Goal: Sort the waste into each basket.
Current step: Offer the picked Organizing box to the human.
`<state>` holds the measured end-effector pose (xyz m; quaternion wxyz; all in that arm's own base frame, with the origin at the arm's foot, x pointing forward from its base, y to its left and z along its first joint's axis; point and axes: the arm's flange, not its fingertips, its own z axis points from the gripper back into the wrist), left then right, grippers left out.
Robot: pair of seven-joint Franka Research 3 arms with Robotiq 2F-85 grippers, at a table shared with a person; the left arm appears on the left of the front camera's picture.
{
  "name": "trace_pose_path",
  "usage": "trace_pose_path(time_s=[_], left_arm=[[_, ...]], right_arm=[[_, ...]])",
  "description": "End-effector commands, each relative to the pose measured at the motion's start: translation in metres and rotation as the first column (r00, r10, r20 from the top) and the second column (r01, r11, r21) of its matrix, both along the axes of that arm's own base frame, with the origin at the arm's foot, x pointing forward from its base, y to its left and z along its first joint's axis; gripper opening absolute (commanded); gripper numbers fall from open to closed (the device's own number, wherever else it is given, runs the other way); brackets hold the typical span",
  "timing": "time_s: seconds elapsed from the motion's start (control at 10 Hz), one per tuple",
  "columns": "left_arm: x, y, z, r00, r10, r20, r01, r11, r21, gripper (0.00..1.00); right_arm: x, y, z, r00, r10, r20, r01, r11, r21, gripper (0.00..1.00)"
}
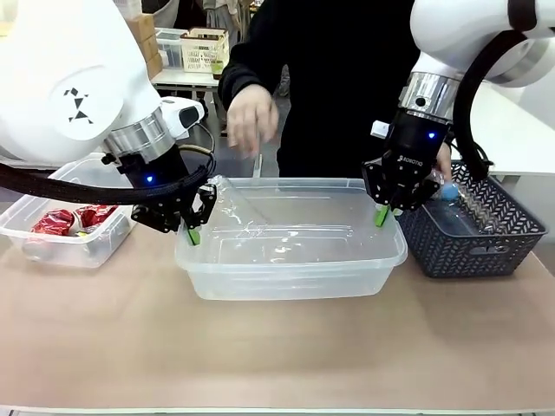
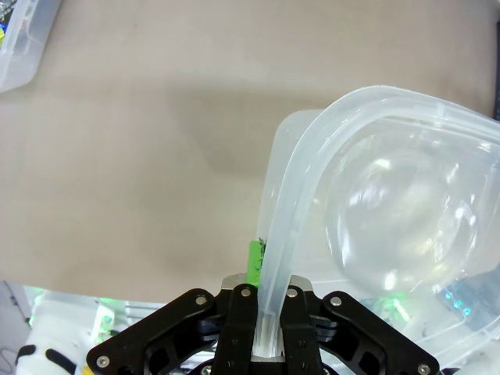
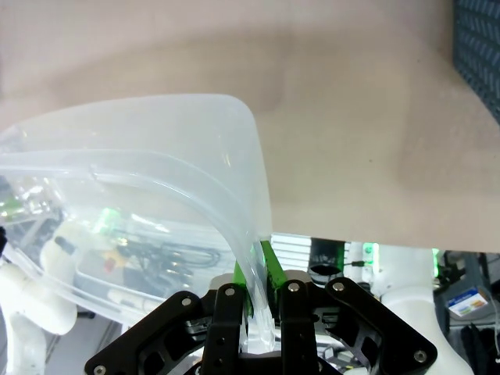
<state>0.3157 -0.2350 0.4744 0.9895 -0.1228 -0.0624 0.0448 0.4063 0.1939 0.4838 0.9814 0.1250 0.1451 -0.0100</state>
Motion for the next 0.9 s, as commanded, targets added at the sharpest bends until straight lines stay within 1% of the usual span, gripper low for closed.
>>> trace_pose_path(time_s=[0.0,0.8], left_arm=[[0.0009,0.008,0.0004,1.0,0.018,0.008,-0.018,1.0,-0.001,0.0],[0.0009,0.008,0.0004,1.0,0.018,0.008,-0.018,1.0,-0.001,0.0]], right_arm=[[0.0014,0.001,0.0032,1.0,-0.014,0.004,0.014,1.0,0.021,0.0],[0.0014,0.001,0.0032,1.0,-0.014,0.004,0.014,1.0,0.021,0.0]])
